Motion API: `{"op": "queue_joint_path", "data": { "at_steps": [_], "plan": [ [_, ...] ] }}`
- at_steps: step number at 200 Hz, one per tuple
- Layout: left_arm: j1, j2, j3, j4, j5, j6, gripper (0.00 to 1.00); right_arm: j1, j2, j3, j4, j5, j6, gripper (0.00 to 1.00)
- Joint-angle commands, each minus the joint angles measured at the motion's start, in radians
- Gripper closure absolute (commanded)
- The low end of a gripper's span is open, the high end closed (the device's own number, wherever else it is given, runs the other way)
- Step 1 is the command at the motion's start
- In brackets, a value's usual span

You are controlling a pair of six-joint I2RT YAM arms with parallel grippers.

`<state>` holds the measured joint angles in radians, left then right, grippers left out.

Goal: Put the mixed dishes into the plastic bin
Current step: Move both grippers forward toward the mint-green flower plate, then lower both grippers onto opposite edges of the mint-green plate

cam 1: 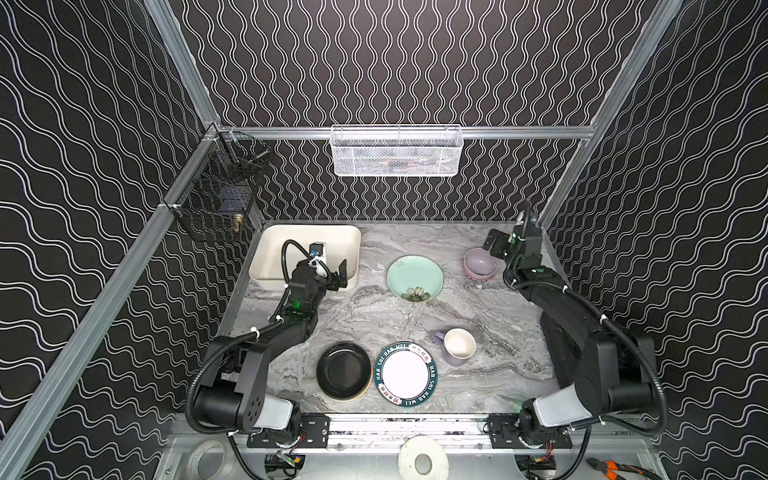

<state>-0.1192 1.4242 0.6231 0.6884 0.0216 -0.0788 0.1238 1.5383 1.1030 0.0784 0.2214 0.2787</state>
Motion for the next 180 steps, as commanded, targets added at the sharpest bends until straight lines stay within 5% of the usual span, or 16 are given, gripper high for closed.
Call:
{"op": "queue_joint_path", "data": {
  "at_steps": [1, 17, 39, 95, 119, 151, 180],
  "plan": [
    [-0.015, 0.011, 0.069, -0.088, 0.146, -0.142, 0.01, -0.002, 0.056, 0.08, -0.21, -0.216, 0.089, 0.01],
    [-0.032, 0.059, 0.14, -0.114, 0.246, -0.213, 0.01, 0.003, 0.082, 0.125, -0.257, -0.329, 0.102, 0.01],
    [-0.093, 0.117, 0.265, -0.226, 0.222, -0.266, 0.01, 0.017, 0.09, 0.138, -0.266, -0.427, 0.137, 0.01],
    [-0.109, 0.229, 0.373, -0.084, 0.557, -0.53, 0.01, 0.055, 0.075, 0.138, -0.29, -0.484, 0.155, 0.05],
    [-0.112, 0.224, 0.287, 0.178, 0.544, -0.584, 0.01, 0.07, 0.092, 0.142, -0.309, -0.483, 0.157, 0.07],
    [-0.158, 0.226, 0.423, -0.206, 0.438, -0.379, 0.01, 0.079, 0.137, 0.163, -0.374, -0.484, 0.153, 0.09],
    [-0.189, 0.31, 0.566, -0.463, 0.422, -0.371, 0.01, 0.079, 0.17, 0.169, -0.375, -0.535, 0.168, 0.16]
  ]
}}
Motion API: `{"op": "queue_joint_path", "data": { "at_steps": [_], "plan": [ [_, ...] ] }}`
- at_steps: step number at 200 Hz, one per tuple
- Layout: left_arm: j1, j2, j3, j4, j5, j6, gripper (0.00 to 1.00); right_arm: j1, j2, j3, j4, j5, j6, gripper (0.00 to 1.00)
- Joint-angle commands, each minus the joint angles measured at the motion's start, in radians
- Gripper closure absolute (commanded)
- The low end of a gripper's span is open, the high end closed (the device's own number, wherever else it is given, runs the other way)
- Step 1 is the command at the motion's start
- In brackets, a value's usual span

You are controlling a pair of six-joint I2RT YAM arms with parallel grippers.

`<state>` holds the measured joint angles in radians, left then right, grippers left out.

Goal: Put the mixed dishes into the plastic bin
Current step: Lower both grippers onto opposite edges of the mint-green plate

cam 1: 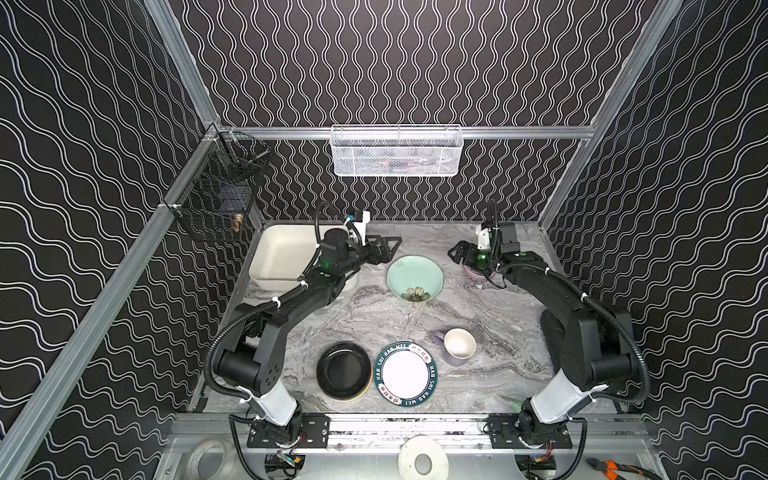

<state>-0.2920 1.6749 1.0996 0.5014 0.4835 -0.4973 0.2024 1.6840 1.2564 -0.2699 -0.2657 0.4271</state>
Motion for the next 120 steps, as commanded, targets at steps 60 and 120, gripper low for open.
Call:
{"op": "queue_joint_path", "data": {
  "at_steps": [60, 120],
  "plan": [
    [-0.126, 0.273, 0.314, -0.602, -0.153, -0.028, 0.15, 0.022, 0.085, 0.013, -0.041, -0.11, 0.026, 0.24],
    [-0.144, 0.363, 0.395, -0.749, -0.305, -0.011, 0.16, 0.045, 0.123, -0.026, -0.061, -0.079, 0.01, 0.24]
  ]
}}
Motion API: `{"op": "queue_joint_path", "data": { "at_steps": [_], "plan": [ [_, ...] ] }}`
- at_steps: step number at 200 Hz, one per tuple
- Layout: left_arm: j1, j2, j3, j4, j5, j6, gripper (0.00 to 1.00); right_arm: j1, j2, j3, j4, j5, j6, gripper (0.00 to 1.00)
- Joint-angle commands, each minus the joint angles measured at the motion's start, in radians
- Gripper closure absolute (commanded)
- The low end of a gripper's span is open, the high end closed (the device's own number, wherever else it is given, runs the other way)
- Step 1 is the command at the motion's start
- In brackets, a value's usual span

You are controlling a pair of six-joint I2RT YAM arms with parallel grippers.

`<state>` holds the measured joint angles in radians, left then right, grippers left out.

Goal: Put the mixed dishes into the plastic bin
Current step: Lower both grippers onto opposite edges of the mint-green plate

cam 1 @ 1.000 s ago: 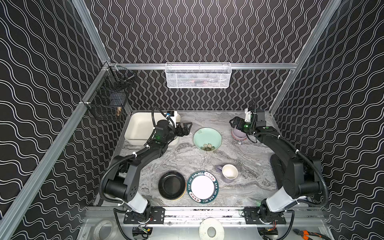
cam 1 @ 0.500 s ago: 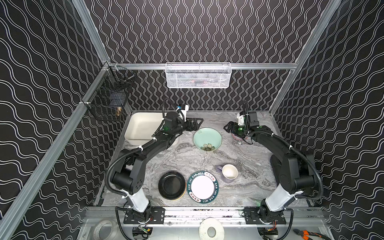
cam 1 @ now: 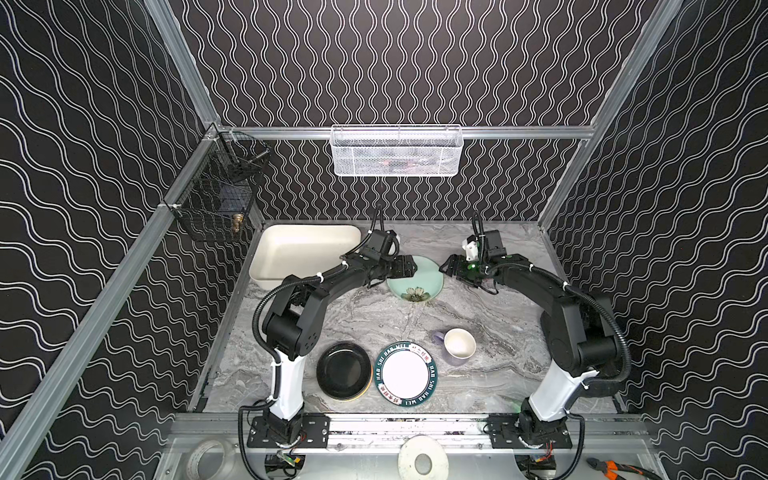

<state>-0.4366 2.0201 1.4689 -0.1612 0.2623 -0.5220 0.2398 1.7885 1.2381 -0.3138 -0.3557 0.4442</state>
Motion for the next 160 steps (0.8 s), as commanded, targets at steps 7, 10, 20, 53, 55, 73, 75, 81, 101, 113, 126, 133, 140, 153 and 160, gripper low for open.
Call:
{"op": "queue_joint_path", "data": {
  "at_steps": [7, 10, 20, 53, 55, 73, 75, 81, 101, 113, 126, 133, 140, 153, 160],
  "plan": [
    [-0.001, 0.022, 0.033, -0.097, -0.097, 0.017, 0.16, 0.01, 0.026, -0.008, -0.022, 0.014, -0.008, 0.24],
    [-0.001, 0.025, 0.035, -0.1, -0.103, 0.017, 0.16, 0.011, 0.03, -0.008, -0.024, 0.013, -0.01, 0.24],
    [0.0, 0.033, 0.042, -0.106, -0.109, 0.022, 0.16, 0.016, 0.044, -0.006, -0.022, 0.015, -0.011, 0.25],
    [-0.001, 0.072, 0.082, -0.143, -0.144, 0.025, 0.16, 0.024, 0.092, 0.03, -0.048, 0.024, -0.021, 0.27],
    [-0.001, 0.073, 0.084, -0.144, -0.146, 0.025, 0.16, 0.024, 0.095, 0.033, -0.051, 0.024, -0.022, 0.27],
    [0.001, 0.083, 0.093, -0.154, -0.174, 0.021, 0.16, 0.025, 0.128, 0.059, -0.069, 0.023, -0.03, 0.28],
    [0.001, 0.084, 0.094, -0.155, -0.176, 0.022, 0.16, 0.024, 0.134, 0.06, -0.069, 0.023, -0.03, 0.28],
    [0.002, 0.089, 0.097, -0.156, -0.181, 0.023, 0.16, 0.023, 0.142, 0.063, -0.067, 0.019, -0.03, 0.28],
    [0.009, 0.108, 0.111, -0.161, -0.184, 0.023, 0.17, 0.024, 0.168, 0.076, -0.064, 0.01, -0.025, 0.29],
    [0.014, 0.122, 0.116, -0.158, -0.177, 0.021, 0.17, 0.024, 0.184, 0.085, -0.062, 0.002, -0.021, 0.3],
    [0.019, 0.133, 0.123, -0.158, -0.173, 0.021, 0.19, 0.024, 0.199, 0.094, -0.059, -0.006, -0.016, 0.3],
    [0.022, 0.139, 0.127, -0.157, -0.171, 0.022, 0.19, 0.023, 0.208, 0.098, -0.056, -0.011, -0.014, 0.31],
    [0.024, 0.145, 0.131, -0.157, -0.169, 0.022, 0.19, 0.023, 0.213, 0.1, -0.052, -0.016, -0.012, 0.31],
    [0.028, 0.155, 0.14, -0.157, -0.165, 0.023, 0.2, 0.023, 0.223, 0.106, -0.045, -0.024, -0.008, 0.32],
    [0.03, 0.162, 0.144, -0.156, -0.161, 0.024, 0.22, 0.023, 0.228, 0.108, -0.04, -0.028, -0.003, 0.32]
  ]
}}
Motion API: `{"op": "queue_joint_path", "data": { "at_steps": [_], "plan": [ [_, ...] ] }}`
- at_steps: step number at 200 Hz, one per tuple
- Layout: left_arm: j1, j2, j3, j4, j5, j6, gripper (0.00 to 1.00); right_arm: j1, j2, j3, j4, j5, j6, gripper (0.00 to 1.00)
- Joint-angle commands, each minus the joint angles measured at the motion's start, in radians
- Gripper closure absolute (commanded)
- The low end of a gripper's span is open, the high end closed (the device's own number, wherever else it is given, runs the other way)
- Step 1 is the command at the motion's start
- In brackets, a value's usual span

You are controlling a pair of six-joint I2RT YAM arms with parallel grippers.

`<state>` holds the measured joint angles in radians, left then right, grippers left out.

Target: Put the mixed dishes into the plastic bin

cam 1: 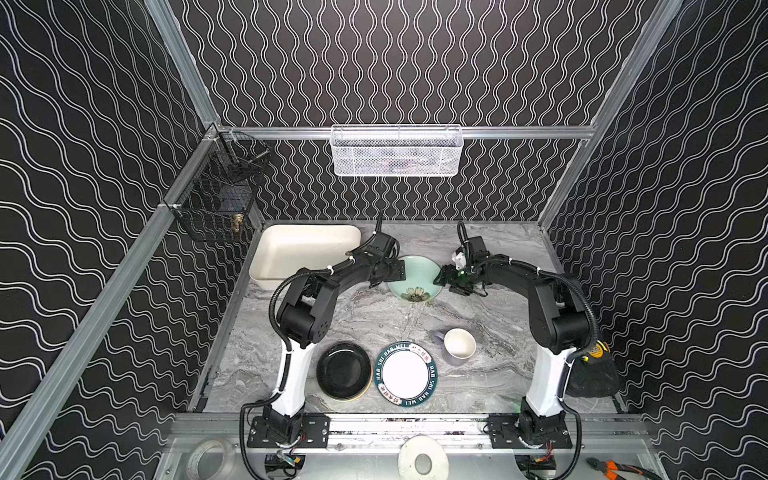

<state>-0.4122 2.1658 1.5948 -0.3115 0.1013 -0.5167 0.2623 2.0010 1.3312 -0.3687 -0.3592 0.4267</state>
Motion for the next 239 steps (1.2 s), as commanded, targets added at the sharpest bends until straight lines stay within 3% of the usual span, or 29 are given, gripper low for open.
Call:
{"op": "queue_joint_path", "data": {
  "at_steps": [1, 91, 154, 239],
  "plan": [
    [0.006, 0.018, 0.019, -0.006, 0.002, 0.018, 0.22, 0.001, 0.016, 0.014, 0.016, -0.025, 0.015, 0.32],
    [0.012, 0.08, 0.065, -0.045, 0.015, 0.04, 0.39, -0.003, 0.07, 0.027, 0.079, -0.108, 0.055, 0.39],
    [0.012, 0.103, 0.064, -0.055, 0.031, 0.048, 0.45, -0.022, 0.09, 0.007, 0.136, -0.177, 0.093, 0.5],
    [0.009, 0.098, 0.037, -0.043, 0.063, 0.049, 0.45, -0.023, 0.104, 0.011, 0.177, -0.228, 0.135, 0.54]
  ]
}}
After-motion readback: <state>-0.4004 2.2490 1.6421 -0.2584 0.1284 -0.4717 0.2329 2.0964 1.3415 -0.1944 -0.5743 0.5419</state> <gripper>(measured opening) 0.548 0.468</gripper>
